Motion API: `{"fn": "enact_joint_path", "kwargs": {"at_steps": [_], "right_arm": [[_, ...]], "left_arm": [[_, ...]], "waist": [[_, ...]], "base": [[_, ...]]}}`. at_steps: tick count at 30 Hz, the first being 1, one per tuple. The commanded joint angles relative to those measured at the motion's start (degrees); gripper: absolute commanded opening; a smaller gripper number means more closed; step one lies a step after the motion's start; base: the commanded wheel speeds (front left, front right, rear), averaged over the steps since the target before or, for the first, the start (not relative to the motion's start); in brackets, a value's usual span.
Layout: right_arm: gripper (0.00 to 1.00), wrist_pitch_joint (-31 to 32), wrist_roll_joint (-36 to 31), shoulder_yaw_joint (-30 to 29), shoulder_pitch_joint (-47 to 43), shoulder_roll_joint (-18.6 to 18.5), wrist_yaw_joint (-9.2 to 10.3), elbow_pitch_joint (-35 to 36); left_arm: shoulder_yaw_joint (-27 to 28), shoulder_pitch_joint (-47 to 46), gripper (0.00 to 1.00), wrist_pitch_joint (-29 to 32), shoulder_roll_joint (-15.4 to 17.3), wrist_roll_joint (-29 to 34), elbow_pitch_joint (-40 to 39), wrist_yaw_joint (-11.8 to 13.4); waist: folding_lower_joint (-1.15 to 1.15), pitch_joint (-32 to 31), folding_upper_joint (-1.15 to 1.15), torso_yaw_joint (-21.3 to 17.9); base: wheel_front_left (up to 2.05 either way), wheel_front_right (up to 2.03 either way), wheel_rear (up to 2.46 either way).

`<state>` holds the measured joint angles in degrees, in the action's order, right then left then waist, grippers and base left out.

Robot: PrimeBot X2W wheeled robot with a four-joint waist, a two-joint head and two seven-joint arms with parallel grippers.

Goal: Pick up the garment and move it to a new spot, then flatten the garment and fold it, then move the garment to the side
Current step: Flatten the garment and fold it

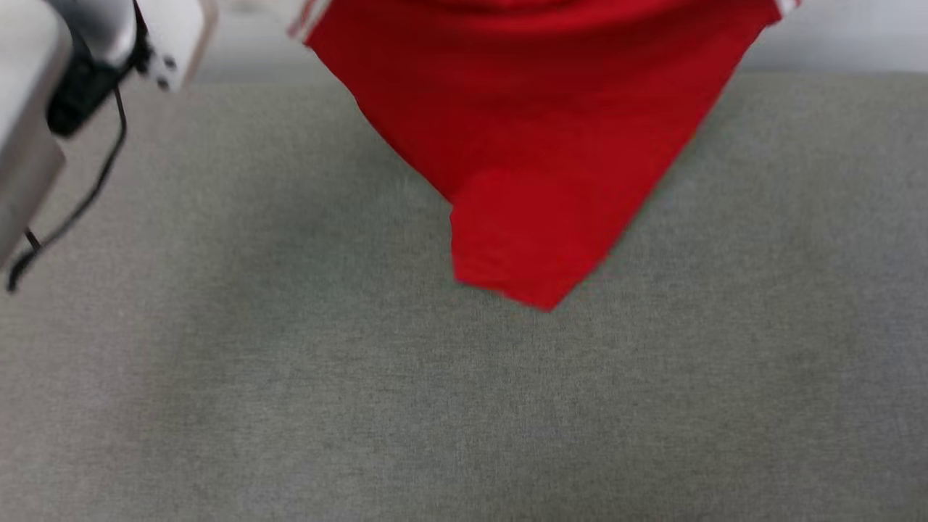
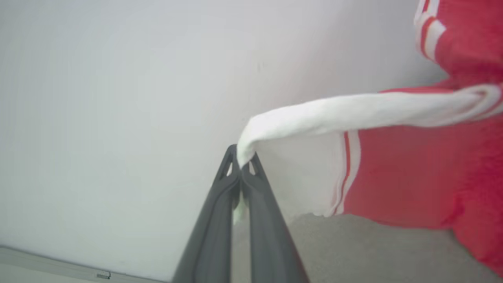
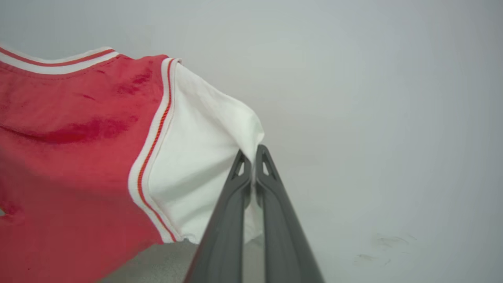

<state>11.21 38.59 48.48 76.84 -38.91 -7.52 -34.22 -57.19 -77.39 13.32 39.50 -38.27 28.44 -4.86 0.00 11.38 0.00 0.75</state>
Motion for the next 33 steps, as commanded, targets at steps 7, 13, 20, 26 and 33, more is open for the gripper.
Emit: {"fn": "enact_joint_path", "kwargs": {"at_steps": [7,13,20,26,33], "right_arm": [[0.00,-0.64,-4.95,-0.85,17.74,2.98,0.06,-6.90],[0.00,-2.95,-8.55,-1.94,29.39,5.27,0.06,-12.38],[0.00,-5.92,-11.63,-2.10,38.62,7.29,0.06,-17.82],[0.00,-8.33,-10.86,-1.01,40.33,9.40,0.06,-21.52],[0.00,-12.26,-8.47,2.17,34.30,11.11,0.06,-23.70]], "left_arm": [[3.29,-16.07,0.00,-6.30,-3.96,5.08,7.23,1.25],[5.09,-27.28,0.00,-11.10,-6.44,8.15,12.78,2.22],[6.64,-35.02,0.00,-14.96,-8.84,8.63,18.90,1.98],[7.05,-36.39,0.00,-17.74,-10.12,7.50,23.37,0.99],[5.92,-32.20,0.00,-21.05,-11.84,6.44,28.10,-0.54]], "waist": [[0.00,10.79,0.00,-1.02],[0.00,15.79,0.00,-1.62],[0.00,18.75,0.00,-1.46],[0.00,19.95,0.00,-1.04],[0.00,20.33,0.00,-0.47]], "base": [[0.00,0.00,0.00],[0.00,0.00,0.00],[0.00,0.00,0.00],[0.00,0.00,0.00],[0.00,0.00,0.00]]}}
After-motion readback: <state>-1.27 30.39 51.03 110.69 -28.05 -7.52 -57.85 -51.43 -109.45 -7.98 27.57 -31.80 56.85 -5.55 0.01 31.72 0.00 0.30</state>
